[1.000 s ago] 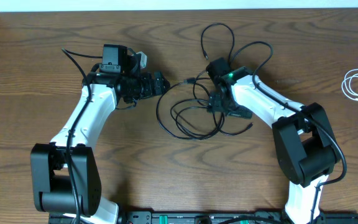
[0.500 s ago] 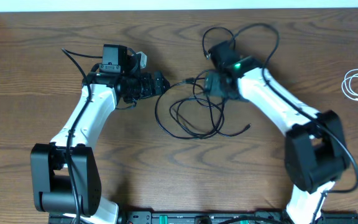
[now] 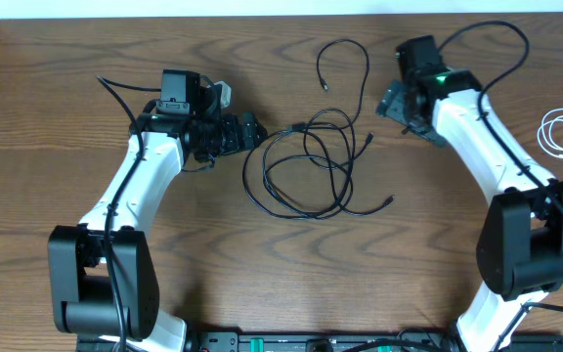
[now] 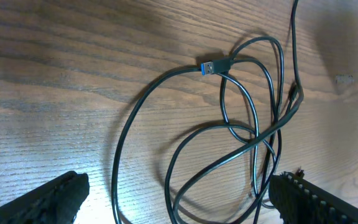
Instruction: Untangle cables
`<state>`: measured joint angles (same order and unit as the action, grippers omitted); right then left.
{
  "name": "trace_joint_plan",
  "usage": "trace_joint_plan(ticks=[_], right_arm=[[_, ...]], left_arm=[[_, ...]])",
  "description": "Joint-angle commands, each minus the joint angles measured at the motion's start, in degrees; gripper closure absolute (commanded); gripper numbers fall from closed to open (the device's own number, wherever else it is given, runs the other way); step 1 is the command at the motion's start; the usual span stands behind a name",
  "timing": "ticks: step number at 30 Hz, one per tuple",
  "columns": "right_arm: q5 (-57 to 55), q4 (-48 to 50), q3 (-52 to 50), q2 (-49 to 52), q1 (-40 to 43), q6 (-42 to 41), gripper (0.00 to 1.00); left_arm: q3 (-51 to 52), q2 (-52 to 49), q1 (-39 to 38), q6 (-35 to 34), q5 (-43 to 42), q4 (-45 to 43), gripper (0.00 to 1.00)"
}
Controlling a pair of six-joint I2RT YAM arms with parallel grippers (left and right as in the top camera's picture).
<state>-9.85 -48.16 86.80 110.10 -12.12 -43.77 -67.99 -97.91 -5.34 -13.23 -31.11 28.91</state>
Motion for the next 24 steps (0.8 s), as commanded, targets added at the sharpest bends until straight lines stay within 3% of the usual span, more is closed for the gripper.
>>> trace_joint_plan(ticks=[1, 4, 7, 8, 10, 14, 17, 22, 24], right_arm=[[7.0, -1.6, -1.7, -0.3, 0.1, -1.8, 0.27], [7.7, -2.1, -4.1, -0.3, -1.1, -1.8, 0.49], [7.7, -0.5, -7.3, -0.3, -3.3, -1.8, 0.79], [7.8, 0.5, -8.4, -0.3, -4.1, -1.2, 0.82], [8.4, 3.1, -10.7, -0.3, -5.9, -0.2, 0.8], [10.5, 9.5, -14.8, -0.3, -9.4, -0.3, 0.58], [10.6, 13.9, -17.2, -0.3, -11.7, -0.3, 0.53], [10.3, 19.1, -19.5, -0.3, -14.0, -0.3, 0.61], [9.7, 19.0, -19.5, -0.3, -14.1, -0.3, 0.77]], left_arm=[[0.2, 0.8, 0.1, 1.0, 0.9, 0.1, 0.02], [0.2, 0.8, 0.1, 1.0, 0.9, 0.1, 0.02], [0.2, 0.8, 0.1, 1.0, 0.9, 0.1, 0.02], [0.2, 0.8, 0.1, 1.0, 0.9, 0.1, 0.02], [0.2, 0.8, 0.1, 1.0, 0.9, 0.1, 0.02], [0.2, 0.8, 0.1, 1.0, 0.9, 0.1, 0.02], [0.2, 0.8, 0.1, 1.0, 0.9, 0.1, 0.02], [0.2, 0.8, 0.1, 1.0, 0.9, 0.1, 0.02], [0.2, 0.8, 0.1, 1.0, 0.9, 0.1, 0.02]])
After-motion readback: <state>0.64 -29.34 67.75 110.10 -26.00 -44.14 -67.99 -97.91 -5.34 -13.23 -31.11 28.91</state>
